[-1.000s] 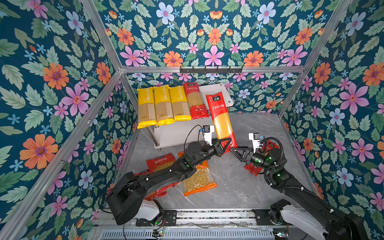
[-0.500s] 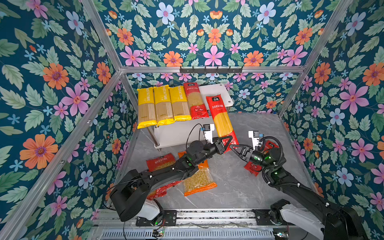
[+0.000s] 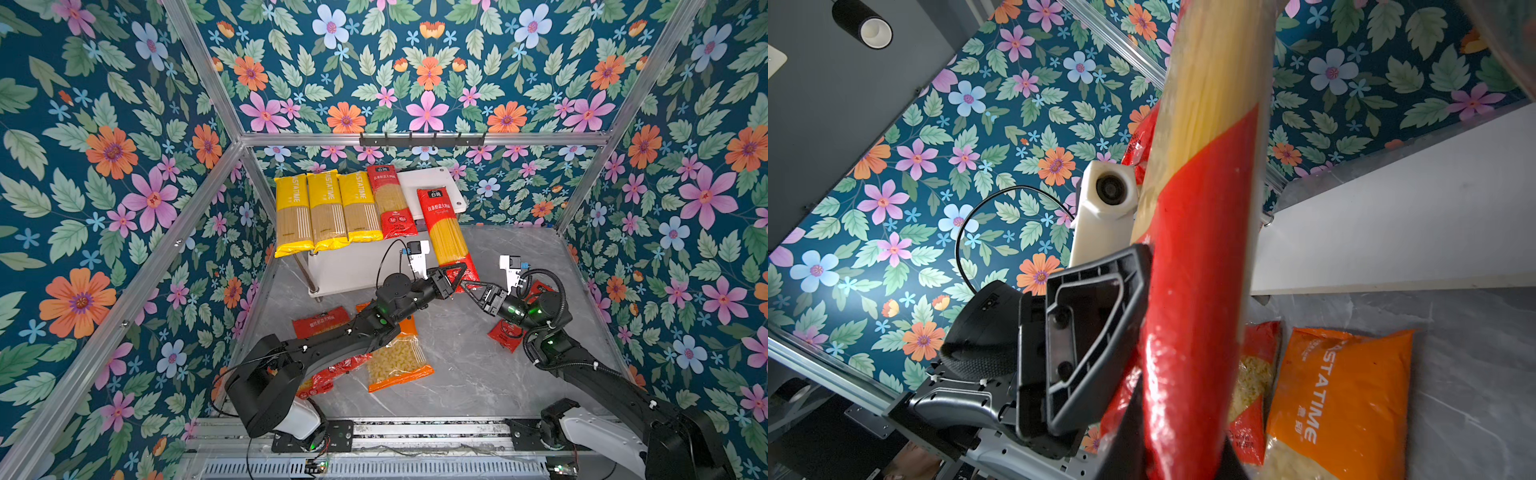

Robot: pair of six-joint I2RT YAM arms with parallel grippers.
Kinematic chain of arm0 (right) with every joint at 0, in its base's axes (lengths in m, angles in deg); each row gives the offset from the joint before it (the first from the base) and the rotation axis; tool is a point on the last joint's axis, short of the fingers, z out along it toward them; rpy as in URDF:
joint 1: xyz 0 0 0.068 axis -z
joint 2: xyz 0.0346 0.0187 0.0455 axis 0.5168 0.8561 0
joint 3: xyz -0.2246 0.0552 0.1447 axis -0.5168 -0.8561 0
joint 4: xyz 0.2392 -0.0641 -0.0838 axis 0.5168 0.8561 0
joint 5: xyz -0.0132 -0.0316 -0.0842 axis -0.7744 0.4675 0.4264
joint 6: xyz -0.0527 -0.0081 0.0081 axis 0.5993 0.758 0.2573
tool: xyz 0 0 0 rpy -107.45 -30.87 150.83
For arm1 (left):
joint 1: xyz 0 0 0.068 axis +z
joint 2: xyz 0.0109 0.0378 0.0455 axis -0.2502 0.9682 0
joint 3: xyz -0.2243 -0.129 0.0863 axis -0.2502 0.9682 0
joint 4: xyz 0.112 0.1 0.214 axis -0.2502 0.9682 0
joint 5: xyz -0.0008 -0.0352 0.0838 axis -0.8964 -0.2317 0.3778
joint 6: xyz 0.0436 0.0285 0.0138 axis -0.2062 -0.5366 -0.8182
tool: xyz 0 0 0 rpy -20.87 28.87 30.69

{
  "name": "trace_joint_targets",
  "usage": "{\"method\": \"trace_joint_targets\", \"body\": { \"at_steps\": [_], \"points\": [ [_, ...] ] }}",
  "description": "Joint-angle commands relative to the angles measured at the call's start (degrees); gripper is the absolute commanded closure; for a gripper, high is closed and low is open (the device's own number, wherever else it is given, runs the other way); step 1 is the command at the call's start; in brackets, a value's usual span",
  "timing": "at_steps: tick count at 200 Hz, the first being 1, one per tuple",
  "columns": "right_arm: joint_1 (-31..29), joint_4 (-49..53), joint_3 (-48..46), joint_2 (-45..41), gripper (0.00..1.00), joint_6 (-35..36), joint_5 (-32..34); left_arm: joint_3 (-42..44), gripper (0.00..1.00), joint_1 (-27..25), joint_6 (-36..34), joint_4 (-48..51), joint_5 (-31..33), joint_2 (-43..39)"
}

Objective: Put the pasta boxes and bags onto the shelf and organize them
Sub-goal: 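Raise the red pack upright with both grippers and move it toward the shelf, then place the red pack on the top shelf with the right gripper while the left withdraws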

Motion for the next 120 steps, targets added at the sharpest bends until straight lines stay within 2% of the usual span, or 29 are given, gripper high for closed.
{"method": "trace_joint_targets", "body": {
  "at_steps": [1, 33, 69, 120],
  "points": [
    [0.06, -0.62, 1.58, -0.09, 0.92, -0.08, 3.73, -0.73, 0.54, 0.41, 0.64, -7.09, 0.62, -1.08],
    [0.08, 0.33, 4.05, 1.06, 0.84, -1.15, 4.87, -0.77, 0.39, 0.79, -0.13, -6.39, 0.81, -2.79],
    [0.09, 1.10, 6.54, 3.01, 0.83, -2.65, 6.09, 0.58, 0.35, 0.99, -0.27, -6.50, 1.63, -3.87],
    [0.12, 3.21, 13.00, 7.00, 0.95, -3.71, 5.63, 3.41, 0.33, 0.43, -1.06, -7.32, -1.43, -4.75]
  ]
}}
